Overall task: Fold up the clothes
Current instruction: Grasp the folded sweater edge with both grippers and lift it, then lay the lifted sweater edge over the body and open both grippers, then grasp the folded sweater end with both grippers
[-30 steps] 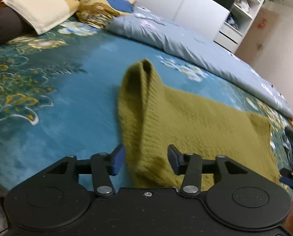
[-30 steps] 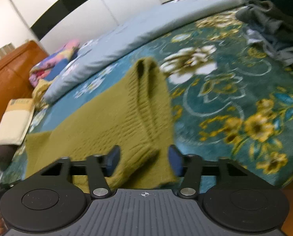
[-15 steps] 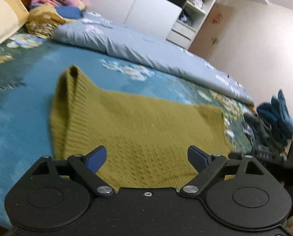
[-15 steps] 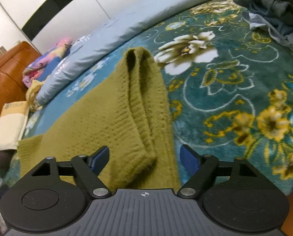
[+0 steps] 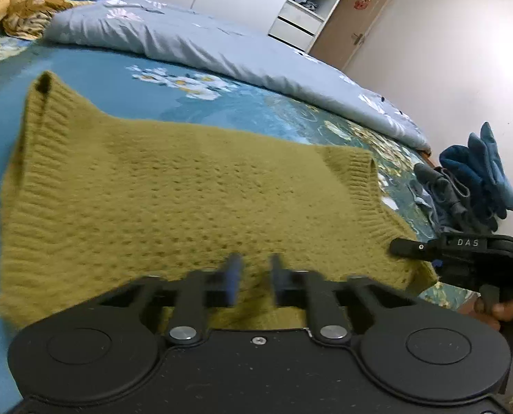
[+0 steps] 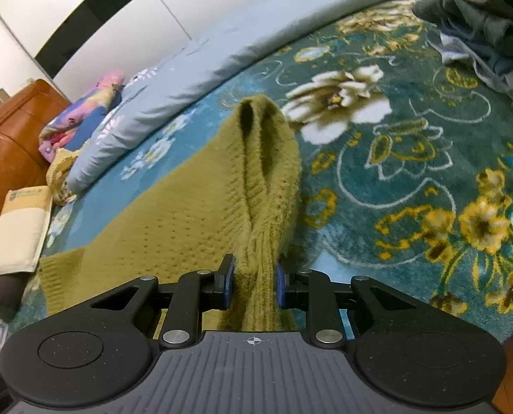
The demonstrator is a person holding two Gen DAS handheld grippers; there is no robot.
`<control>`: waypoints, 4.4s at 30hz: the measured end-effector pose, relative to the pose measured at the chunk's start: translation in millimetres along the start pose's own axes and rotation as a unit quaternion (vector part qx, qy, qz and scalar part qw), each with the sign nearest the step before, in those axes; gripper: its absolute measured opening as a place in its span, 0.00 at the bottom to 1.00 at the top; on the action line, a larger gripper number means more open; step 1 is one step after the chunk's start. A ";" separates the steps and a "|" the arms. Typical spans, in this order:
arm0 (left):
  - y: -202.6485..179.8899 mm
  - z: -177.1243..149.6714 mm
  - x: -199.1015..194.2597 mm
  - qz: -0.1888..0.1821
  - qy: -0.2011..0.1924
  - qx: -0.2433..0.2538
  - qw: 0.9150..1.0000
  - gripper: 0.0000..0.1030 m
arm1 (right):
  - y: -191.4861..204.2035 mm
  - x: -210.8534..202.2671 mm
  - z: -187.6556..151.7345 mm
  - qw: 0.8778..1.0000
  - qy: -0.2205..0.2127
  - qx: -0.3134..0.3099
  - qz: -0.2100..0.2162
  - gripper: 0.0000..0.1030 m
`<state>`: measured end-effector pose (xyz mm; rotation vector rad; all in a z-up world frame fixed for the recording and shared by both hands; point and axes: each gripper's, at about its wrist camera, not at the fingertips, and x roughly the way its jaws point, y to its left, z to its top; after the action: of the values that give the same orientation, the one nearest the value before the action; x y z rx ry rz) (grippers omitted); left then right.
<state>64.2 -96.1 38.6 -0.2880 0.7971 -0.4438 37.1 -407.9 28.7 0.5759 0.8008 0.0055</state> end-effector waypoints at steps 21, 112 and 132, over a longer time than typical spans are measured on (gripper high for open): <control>121.2 11.6 -98.3 -0.013 -0.118 -0.147 0.982 0.39 | 163.7 -28.5 -1.5 0.978 -0.032 -0.189 0.081 0.17; 182.7 89.7 -58.7 0.017 -0.107 -0.130 0.986 0.88 | 70.9 28.9 -7.0 0.998 0.011 0.006 0.064 0.77; 194.2 76.0 5.0 -0.047 -0.029 -0.173 0.983 0.43 | 68.9 69.8 -50.4 0.989 0.056 0.093 0.101 0.40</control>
<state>176.6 76.8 6.7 -0.6614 0.8033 -0.3823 66.4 -309.9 -12.6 0.8388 0.8542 0.1519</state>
